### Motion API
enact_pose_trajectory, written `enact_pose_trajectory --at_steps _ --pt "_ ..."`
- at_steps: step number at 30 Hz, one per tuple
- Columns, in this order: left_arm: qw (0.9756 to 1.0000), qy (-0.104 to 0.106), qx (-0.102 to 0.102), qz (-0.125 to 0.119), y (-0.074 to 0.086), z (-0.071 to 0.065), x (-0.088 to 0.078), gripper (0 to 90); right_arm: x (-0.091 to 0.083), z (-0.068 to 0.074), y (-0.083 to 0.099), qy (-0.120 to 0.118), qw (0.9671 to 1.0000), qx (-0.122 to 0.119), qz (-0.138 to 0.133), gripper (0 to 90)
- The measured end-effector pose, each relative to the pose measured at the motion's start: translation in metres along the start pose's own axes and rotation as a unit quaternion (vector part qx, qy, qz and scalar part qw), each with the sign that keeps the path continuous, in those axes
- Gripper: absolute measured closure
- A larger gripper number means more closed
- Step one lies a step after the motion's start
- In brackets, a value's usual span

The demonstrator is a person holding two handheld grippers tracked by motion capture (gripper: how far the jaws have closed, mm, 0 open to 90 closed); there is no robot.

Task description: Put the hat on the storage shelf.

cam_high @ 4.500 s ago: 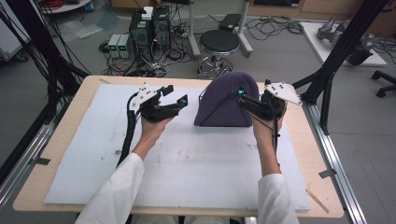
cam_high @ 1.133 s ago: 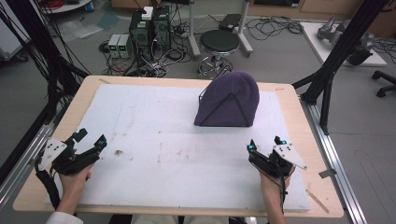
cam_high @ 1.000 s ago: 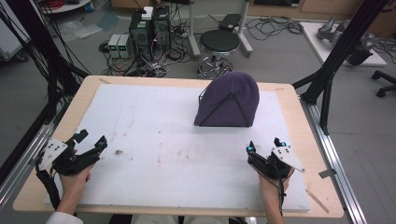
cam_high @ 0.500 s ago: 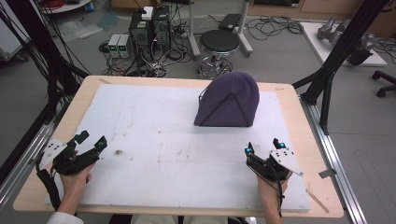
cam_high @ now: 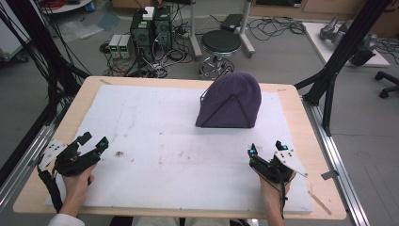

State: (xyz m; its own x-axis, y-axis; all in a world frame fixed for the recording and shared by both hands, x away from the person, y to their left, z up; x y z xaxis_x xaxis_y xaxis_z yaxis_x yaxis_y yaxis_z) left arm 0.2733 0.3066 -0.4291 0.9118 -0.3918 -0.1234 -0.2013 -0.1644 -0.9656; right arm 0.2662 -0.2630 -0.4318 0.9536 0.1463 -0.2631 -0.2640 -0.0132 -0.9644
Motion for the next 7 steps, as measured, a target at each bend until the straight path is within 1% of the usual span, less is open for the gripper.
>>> enact_pose_trajectory --at_steps 7 --pt "1.0000 0.001 0.008 0.002 0.0004 -0.0012 0.0006 22.5 0.0003 -0.0006 0.0005 0.000 1.0000 -0.001 0.004 11.6"
Point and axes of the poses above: each handheld gripper's, and its own axes: x roughly forward along the jaws, y roughly out of its underside, z roughly to its left, the point moved 1 cm from there along x, roughly forward along the jaws, and after that the axes turned 3 degrees about z, right-handed, at the moved point
